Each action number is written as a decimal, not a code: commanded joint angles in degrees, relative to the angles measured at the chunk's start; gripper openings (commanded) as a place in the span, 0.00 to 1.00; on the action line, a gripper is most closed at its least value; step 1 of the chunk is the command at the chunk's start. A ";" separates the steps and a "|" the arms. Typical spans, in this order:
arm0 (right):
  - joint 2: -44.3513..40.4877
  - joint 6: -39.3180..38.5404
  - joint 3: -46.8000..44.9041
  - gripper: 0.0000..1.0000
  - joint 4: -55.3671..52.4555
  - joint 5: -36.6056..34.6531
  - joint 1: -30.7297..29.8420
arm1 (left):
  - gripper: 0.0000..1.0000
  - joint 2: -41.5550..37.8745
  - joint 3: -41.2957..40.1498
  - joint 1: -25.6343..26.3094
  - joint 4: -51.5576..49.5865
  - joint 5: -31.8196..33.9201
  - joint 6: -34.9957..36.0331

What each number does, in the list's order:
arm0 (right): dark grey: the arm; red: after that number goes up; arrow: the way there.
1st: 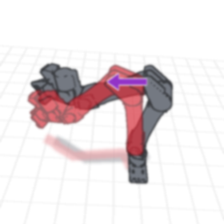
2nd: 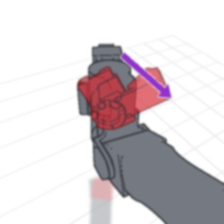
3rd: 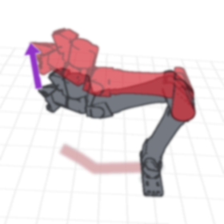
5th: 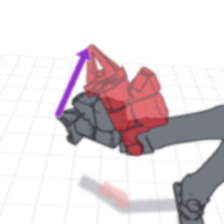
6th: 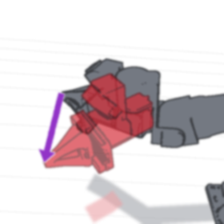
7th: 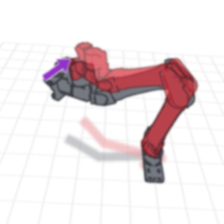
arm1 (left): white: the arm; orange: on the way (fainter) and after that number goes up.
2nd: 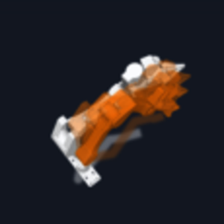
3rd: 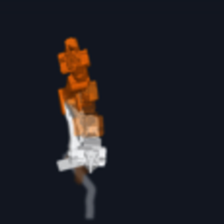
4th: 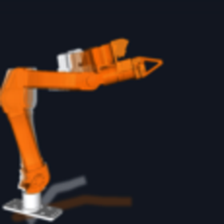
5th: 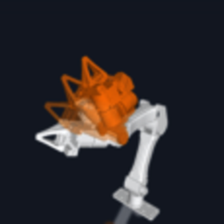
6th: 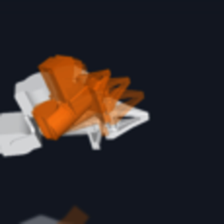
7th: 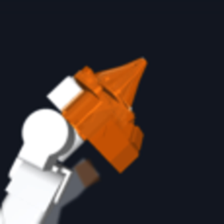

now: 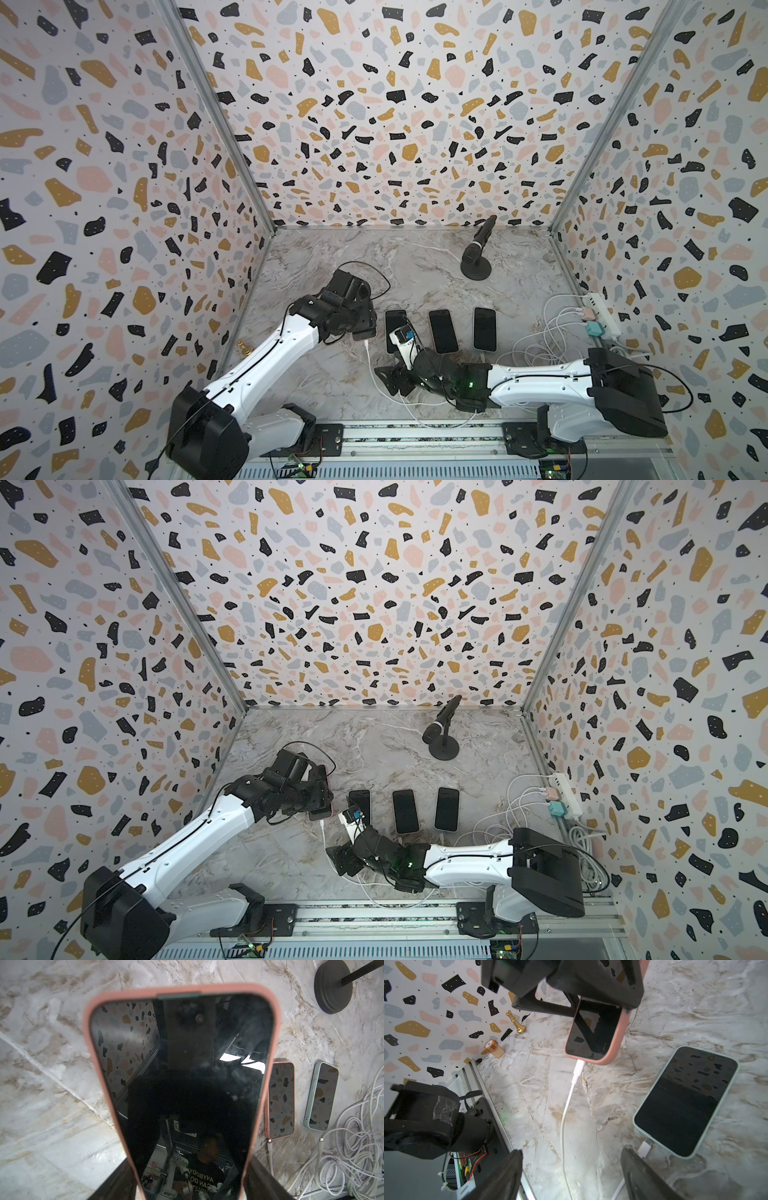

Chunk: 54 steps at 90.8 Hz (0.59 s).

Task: Unplug the charging cable from the phone
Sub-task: Remove the charging cable from the phone.

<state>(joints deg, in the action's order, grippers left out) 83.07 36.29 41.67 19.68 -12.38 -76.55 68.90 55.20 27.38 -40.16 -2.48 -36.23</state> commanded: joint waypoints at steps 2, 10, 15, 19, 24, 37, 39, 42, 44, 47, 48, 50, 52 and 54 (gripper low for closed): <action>0.08 0.59 2.13 0.79 -2.40 0.08 0.09 | 0.08 -2.27 -0.41 -0.10 3.61 -0.34 -0.27; -0.26 0.66 1.29 0.78 -1.24 -0.12 0.09 | 0.08 -1.96 -0.16 -0.13 3.62 -0.52 -0.33; -0.40 0.87 0.74 0.78 -0.81 -0.48 0.09 | 0.07 -1.70 -0.22 -0.13 3.68 -0.96 -0.33; -0.56 0.82 0.81 0.79 -1.44 -0.72 0.09 | 0.07 -1.68 -0.41 -0.13 3.81 -1.01 -0.46; -0.90 0.67 0.87 0.78 -2.01 -0.96 0.09 | 0.07 -1.80 -0.44 -0.13 4.05 -1.03 -0.51; -2.55 0.59 -0.83 0.78 -0.62 -1.76 0.09 | 0.07 -2.01 -0.64 -0.13 4.28 -0.95 -0.54; -2.80 0.39 -0.74 0.79 -0.83 -1.83 0.09 | 0.07 -2.08 -0.76 -0.13 4.41 -0.95 -0.56; -3.08 0.11 -0.53 0.79 -1.24 -2.01 0.09 | 0.07 -2.18 -0.87 -0.13 4.59 -0.92 -0.67; -3.20 -0.01 -0.38 0.79 -1.60 -2.20 0.09 | 0.07 -2.19 -0.84 -0.13 4.64 -0.81 -0.68; -3.32 -0.34 -0.22 0.79 -1.88 -2.55 0.05 | 0.07 -2.07 -0.80 -0.13 4.70 -0.78 -0.77; -3.34 -0.43 -0.20 0.79 -1.90 -2.64 0.11 | 0.07 -2.05 -0.84 -0.13 4.76 -0.82 -0.82; -3.37 -0.54 -0.17 0.79 -1.88 -2.89 0.09 | 0.07 -2.03 -0.87 -0.15 4.86 -0.96 -0.96; -3.42 -0.57 -0.23 0.79 -1.67 -3.08 0.09 | 0.07 -1.91 -0.92 -0.20 4.97 -1.19 -1.06; -3.43 -0.64 -0.33 0.79 -1.25 -3.33 0.09 | 0.07 -1.79 -0.96 -0.21 5.17 -1.38 -1.20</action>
<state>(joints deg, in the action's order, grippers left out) 82.06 36.64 41.30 18.50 -13.63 -76.55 68.16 54.65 27.38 -38.61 -2.79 -36.88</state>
